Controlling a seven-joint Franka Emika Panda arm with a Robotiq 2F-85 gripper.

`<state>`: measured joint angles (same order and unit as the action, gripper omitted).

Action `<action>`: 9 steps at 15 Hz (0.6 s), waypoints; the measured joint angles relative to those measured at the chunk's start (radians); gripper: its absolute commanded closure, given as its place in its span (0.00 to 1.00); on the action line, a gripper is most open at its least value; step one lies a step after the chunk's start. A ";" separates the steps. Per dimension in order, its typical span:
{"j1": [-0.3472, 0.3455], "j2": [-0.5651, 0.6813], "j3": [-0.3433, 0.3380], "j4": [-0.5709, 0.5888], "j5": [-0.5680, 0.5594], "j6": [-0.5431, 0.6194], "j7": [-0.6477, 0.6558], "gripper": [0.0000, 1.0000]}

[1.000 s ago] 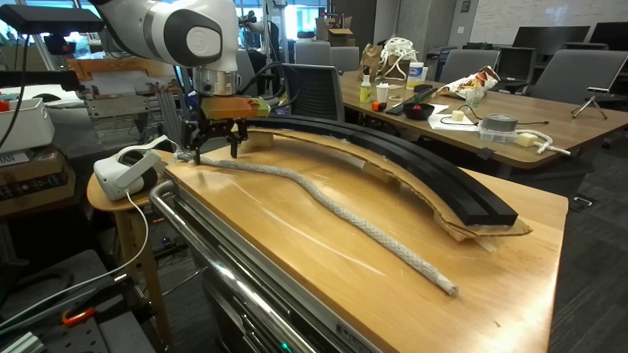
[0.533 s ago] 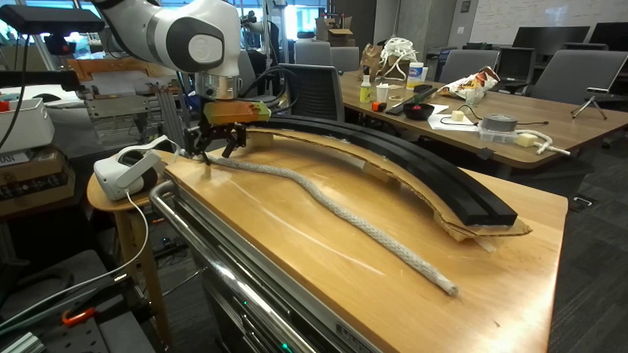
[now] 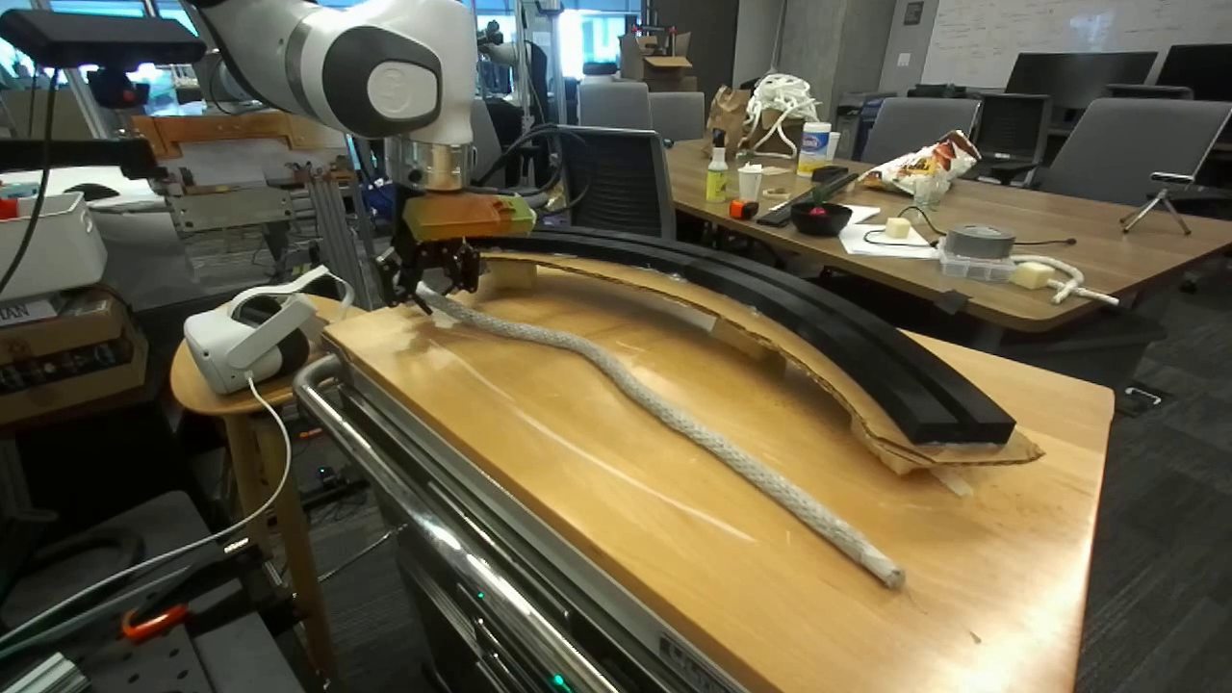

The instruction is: Put the rope along the center of the black object

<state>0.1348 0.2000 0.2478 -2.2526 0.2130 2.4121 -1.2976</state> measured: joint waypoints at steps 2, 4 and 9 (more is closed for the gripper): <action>-0.010 -0.041 -0.004 -0.026 0.000 0.056 0.001 1.00; -0.016 -0.100 -0.012 -0.058 0.000 0.129 0.001 1.00; -0.017 -0.218 -0.049 -0.081 -0.095 0.258 0.026 1.00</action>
<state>0.1173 -0.0179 0.1988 -2.3339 0.1181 2.6697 -1.2714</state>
